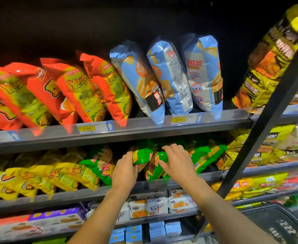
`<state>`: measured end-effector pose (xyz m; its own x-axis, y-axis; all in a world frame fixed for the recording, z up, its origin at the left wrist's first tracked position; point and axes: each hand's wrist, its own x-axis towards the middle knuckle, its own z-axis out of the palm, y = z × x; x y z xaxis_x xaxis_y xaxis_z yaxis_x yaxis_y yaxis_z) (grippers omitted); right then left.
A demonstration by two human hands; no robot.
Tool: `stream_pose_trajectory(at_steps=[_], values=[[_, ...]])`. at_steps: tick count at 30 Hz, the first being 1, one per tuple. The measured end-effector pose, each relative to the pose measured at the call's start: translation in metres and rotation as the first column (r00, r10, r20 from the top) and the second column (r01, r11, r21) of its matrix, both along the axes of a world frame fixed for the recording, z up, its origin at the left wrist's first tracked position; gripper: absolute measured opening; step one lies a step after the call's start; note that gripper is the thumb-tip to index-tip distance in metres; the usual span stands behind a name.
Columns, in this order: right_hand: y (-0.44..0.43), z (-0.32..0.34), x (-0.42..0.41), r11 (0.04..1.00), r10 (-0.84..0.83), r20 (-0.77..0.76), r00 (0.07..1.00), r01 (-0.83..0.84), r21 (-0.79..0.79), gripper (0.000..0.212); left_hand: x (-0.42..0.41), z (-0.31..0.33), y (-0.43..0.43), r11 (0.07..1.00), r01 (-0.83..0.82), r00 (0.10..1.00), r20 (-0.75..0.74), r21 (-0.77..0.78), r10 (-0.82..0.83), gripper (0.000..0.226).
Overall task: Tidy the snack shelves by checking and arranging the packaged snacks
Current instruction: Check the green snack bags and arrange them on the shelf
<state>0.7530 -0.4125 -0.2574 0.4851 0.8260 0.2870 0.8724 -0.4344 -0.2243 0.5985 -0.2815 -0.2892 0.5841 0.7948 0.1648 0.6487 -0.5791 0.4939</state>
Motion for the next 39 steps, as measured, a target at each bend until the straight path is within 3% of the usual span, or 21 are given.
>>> stream_pose_trajectory(at_steps=[4, 7, 9, 12, 14, 17, 20, 23, 27, 31, 34, 37, 39], values=[[-0.020, 0.011, -0.005, 0.992, -0.005, -0.203, 0.979, 0.030, 0.121, 0.054, -0.011, 0.019, -0.022, 0.999, 0.045, 0.992, 0.116, 0.025, -0.048, 0.052], [-0.038, 0.019, -0.007, 0.976, -0.014, -0.365, 0.931, 0.092, 0.199, 0.048, -0.020, 0.038, -0.044, 0.991, 0.018, 0.994, 0.112, -0.132, -0.004, 0.066], [-0.050, 0.017, -0.009, 0.950, 0.006, -0.508, 0.861, 0.154, 0.271, 0.045, -0.027, 0.045, -0.061, 0.969, 0.004, 0.990, 0.137, -0.248, 0.031, 0.062], [-0.067, 0.014, -0.014, 0.908, 0.089, -0.716, 0.692, 0.239, 0.344, 0.044, -0.037, 0.052, -0.086, 0.899, 0.064, 0.952, 0.296, -0.433, 0.075, 0.048], [-0.081, 0.016, -0.017, 0.913, 0.154, -0.822, 0.548, 0.240, 0.330, 0.056, -0.042, 0.061, -0.108, 0.812, 0.166, 0.911, 0.402, -0.560, 0.091, 0.035], [-0.102, 0.020, -0.023, 0.940, 0.231, -0.949, 0.216, 0.201, 0.275, 0.089, -0.051, 0.075, -0.138, 0.682, 0.282, 0.875, 0.472, -0.674, 0.105, 0.025], [-0.125, 0.022, -0.027, 0.959, 0.258, -0.966, -0.029, 0.127, 0.252, 0.091, -0.057, 0.081, -0.157, 0.607, 0.335, 0.872, 0.481, -0.720, 0.090, 0.030], [-0.141, 0.030, -0.033, 0.955, 0.286, -0.955, -0.075, 0.108, 0.277, 0.081, -0.055, 0.087, -0.173, 0.566, 0.348, 0.886, 0.460, -0.747, 0.063, 0.038], [-0.155, 0.031, -0.046, 0.922, 0.359, -0.924, -0.130, 0.202, 0.329, 0.071, -0.055, 0.097, -0.188, 0.565, 0.367, 0.872, 0.485, -0.739, 0.069, 0.045], [-0.163, 0.015, -0.056, 0.894, 0.396, -0.869, -0.297, 0.340, 0.291, 0.068, -0.058, 0.105, -0.197, 0.500, 0.397, 0.802, 0.556, -0.769, 0.218, 0.065], [-0.169, 0.002, -0.063, 0.901, 0.397, -0.801, -0.448, 0.355, 0.249, 0.085, -0.061, 0.112, -0.197, 0.414, 0.407, 0.722, 0.564, -0.814, 0.401, 0.079], [-0.170, -0.006, -0.068, 0.909, 0.398, -0.782, -0.480, 0.320, 0.266, 0.104, -0.069, 0.122, -0.197, 0.395, 0.401, 0.715, 0.552, -0.827, 0.429, 0.073], [-0.169, -0.007, -0.070, 0.905, 0.401, -0.815, -0.419, 0.319, 0.282, 0.096, -0.073, 0.125, -0.198, 0.414, 0.359, 0.757, 0.521, -0.836, 0.394, 0.071]])
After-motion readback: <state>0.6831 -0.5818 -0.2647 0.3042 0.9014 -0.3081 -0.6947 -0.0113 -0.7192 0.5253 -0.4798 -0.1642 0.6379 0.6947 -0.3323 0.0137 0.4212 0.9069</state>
